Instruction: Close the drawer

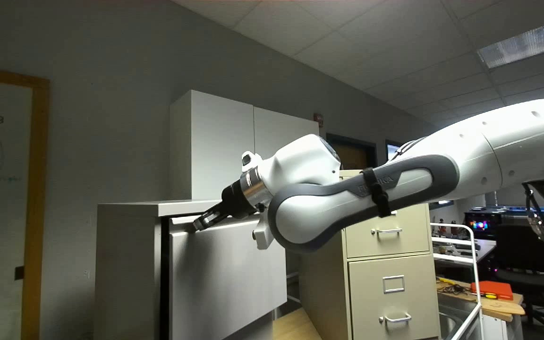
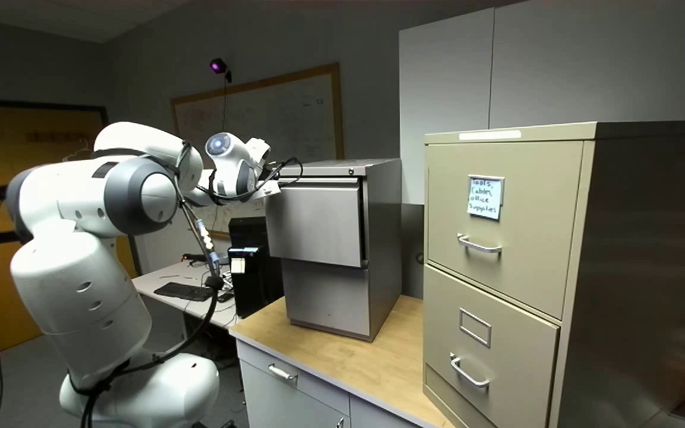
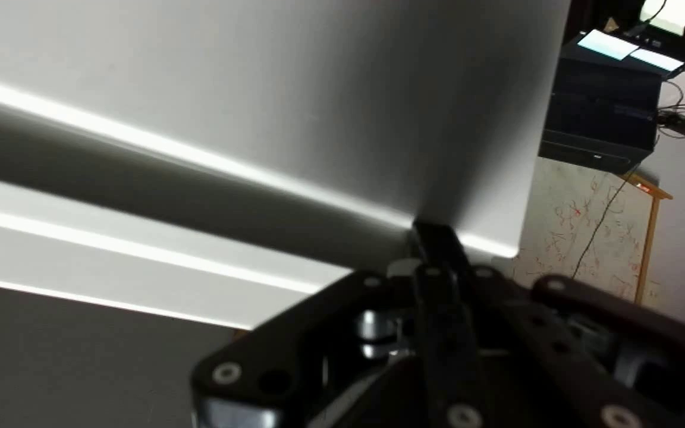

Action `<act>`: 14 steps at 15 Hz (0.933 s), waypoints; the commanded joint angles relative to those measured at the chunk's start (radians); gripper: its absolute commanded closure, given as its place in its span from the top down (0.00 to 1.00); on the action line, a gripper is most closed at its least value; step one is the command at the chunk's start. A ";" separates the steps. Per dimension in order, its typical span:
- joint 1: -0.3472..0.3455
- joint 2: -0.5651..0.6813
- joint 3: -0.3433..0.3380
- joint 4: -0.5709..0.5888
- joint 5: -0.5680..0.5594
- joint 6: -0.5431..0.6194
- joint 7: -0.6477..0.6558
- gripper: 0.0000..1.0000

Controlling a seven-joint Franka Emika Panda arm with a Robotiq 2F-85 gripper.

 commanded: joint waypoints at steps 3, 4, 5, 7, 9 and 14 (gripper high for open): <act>0.119 0.081 -0.122 0.124 0.150 -0.057 -0.145 0.00; 0.134 0.098 -0.143 0.149 0.184 -0.079 -0.167 0.00; 0.145 0.116 -0.163 0.172 0.217 -0.100 -0.186 0.00; 0.158 0.157 -0.197 0.232 0.284 -0.155 -0.216 0.00; 0.152 0.202 -0.224 0.291 0.336 -0.201 -0.233 0.00; 0.131 0.284 -0.271 0.414 0.429 -0.311 -0.239 0.00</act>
